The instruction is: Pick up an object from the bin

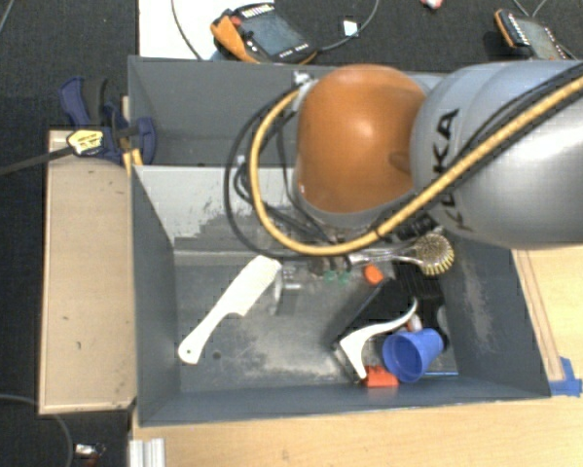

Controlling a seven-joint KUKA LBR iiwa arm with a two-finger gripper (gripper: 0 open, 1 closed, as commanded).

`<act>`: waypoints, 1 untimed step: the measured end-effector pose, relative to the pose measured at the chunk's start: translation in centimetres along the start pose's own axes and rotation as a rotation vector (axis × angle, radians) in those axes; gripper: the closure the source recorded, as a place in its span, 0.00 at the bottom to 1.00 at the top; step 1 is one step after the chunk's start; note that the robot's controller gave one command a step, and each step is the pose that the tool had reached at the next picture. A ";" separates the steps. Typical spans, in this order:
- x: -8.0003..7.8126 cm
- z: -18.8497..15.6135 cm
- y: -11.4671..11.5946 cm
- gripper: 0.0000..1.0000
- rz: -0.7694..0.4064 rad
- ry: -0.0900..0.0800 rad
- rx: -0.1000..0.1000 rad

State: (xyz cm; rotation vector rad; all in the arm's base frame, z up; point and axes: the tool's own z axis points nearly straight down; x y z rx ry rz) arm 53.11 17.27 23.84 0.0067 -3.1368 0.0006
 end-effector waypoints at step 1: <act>-0.1 -0.5 -0.1 0.00 0.008 -0.008 -0.002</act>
Offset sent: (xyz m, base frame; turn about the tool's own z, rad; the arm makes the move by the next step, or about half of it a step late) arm 0.0572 -0.0061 -0.1684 -0.5314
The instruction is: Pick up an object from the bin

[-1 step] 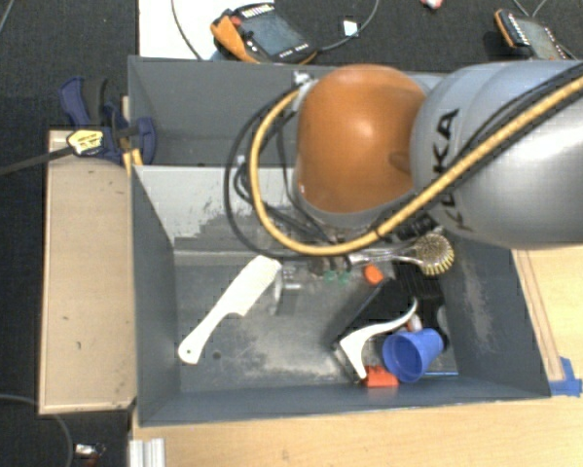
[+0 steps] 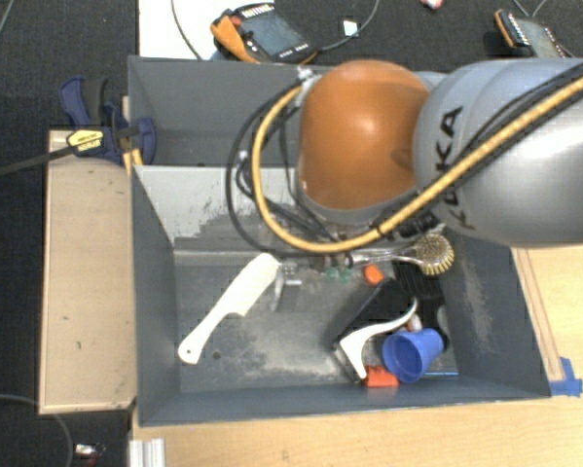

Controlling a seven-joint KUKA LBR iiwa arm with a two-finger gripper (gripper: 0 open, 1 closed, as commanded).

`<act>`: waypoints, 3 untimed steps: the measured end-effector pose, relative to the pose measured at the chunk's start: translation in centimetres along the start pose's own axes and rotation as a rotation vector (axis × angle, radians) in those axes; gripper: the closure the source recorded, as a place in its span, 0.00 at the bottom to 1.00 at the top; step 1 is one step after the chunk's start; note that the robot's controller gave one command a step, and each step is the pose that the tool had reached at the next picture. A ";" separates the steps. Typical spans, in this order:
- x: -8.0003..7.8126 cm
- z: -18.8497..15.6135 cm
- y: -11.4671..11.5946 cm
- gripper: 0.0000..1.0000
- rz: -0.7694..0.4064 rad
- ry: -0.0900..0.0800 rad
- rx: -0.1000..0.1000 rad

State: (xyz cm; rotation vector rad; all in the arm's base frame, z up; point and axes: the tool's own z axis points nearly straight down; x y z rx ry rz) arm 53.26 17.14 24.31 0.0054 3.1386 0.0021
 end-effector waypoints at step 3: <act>-5.9 10.4 -1.2 0.00 -0.650 -0.001 -0.001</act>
Offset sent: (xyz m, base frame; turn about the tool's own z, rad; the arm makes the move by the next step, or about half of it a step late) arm 0.0584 -0.0090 -0.0831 -0.2596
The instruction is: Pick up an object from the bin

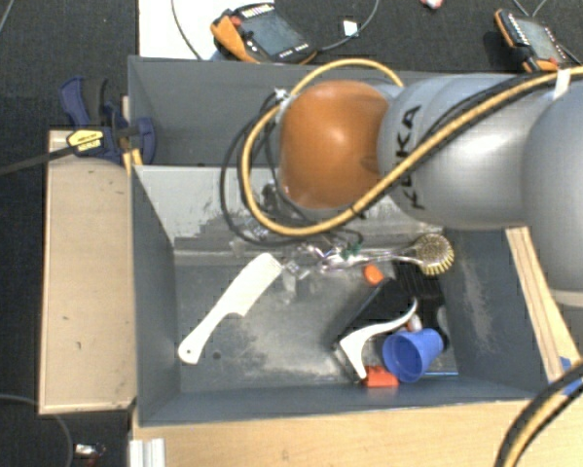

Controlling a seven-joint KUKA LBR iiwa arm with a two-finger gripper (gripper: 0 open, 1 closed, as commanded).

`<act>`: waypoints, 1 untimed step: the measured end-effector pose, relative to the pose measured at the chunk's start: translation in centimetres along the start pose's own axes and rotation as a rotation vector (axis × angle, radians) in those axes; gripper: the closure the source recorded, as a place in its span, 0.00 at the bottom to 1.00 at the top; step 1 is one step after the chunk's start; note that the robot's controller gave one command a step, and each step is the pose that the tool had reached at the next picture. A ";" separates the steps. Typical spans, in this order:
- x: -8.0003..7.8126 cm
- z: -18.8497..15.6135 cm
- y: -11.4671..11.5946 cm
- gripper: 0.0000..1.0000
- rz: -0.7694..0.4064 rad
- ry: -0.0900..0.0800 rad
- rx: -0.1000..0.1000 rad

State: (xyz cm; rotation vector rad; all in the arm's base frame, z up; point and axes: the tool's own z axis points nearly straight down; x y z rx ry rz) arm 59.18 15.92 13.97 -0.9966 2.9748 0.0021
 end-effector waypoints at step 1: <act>-0.3 6.9 0.5 0.00 0.020 -0.010 0.002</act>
Offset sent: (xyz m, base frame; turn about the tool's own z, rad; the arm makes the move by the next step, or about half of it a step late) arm -0.0002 0.0077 -0.0697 -0.3186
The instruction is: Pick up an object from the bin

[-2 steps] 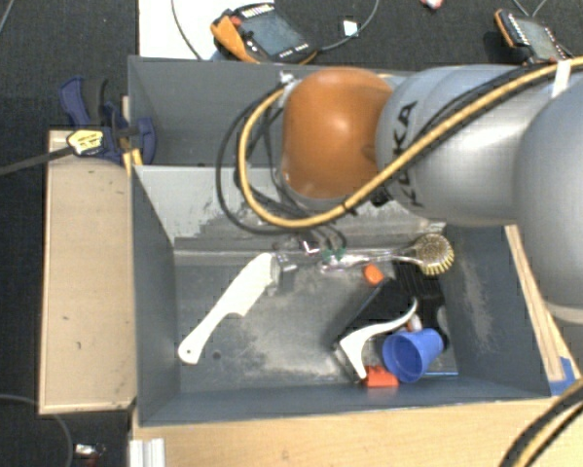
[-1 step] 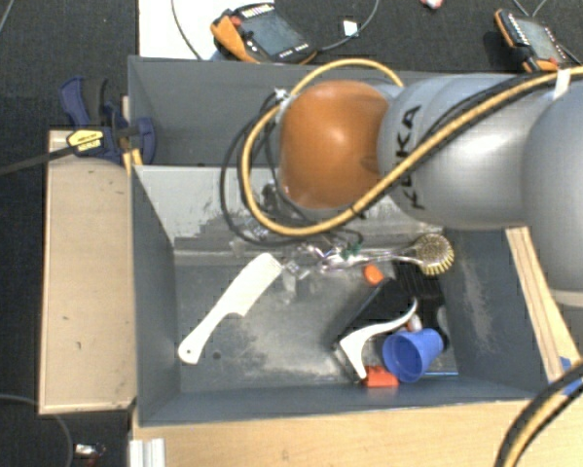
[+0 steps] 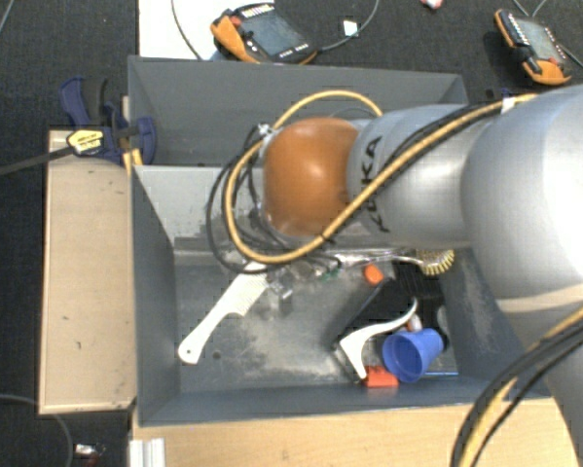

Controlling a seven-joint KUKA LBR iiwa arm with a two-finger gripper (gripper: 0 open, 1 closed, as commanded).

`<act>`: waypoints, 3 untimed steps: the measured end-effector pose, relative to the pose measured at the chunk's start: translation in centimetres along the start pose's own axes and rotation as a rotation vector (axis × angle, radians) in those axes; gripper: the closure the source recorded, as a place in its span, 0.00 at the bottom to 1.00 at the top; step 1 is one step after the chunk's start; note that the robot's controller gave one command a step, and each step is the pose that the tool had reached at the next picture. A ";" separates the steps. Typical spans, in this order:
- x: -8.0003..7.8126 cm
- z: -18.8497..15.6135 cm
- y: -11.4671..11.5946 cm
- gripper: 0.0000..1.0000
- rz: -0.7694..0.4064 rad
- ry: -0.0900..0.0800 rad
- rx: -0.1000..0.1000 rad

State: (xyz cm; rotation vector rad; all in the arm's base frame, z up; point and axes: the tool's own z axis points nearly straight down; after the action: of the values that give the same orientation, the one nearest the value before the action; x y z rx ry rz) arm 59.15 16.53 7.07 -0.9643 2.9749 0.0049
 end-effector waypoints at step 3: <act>-0.2 -0.1 0.1 1.00 -0.331 -0.008 0.004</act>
Offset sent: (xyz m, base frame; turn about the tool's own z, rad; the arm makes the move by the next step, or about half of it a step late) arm 0.0000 0.0000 0.0000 0.0000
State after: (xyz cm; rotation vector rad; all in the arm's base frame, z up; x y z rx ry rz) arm 59.27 16.76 7.22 -1.4374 2.7673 -0.0004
